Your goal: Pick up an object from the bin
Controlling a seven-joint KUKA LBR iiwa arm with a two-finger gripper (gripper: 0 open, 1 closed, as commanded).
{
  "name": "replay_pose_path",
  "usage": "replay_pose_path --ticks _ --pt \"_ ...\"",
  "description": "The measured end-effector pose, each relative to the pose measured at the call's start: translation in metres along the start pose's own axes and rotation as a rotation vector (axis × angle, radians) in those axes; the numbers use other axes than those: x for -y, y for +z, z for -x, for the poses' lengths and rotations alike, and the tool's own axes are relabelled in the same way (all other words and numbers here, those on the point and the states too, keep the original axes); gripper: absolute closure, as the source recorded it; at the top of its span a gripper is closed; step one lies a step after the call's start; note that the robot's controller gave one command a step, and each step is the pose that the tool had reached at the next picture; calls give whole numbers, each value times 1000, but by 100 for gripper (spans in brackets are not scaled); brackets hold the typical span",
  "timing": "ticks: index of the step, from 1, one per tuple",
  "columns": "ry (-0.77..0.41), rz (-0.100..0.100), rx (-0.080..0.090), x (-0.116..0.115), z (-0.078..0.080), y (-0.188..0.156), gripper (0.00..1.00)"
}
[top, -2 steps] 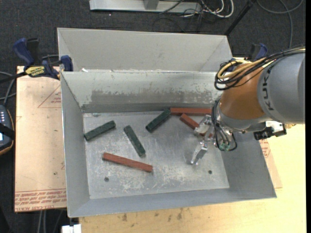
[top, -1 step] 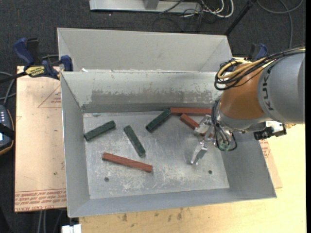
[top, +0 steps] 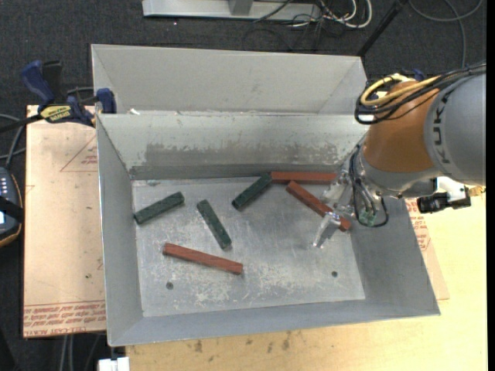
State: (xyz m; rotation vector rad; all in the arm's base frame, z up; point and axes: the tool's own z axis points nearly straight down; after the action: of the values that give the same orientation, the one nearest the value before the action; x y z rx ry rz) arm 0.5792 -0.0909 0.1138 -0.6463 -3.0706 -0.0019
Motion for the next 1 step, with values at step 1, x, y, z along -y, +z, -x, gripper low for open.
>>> replay_pose_path --ticks 1 --pt "-66 6 32 -1 41 33 100"
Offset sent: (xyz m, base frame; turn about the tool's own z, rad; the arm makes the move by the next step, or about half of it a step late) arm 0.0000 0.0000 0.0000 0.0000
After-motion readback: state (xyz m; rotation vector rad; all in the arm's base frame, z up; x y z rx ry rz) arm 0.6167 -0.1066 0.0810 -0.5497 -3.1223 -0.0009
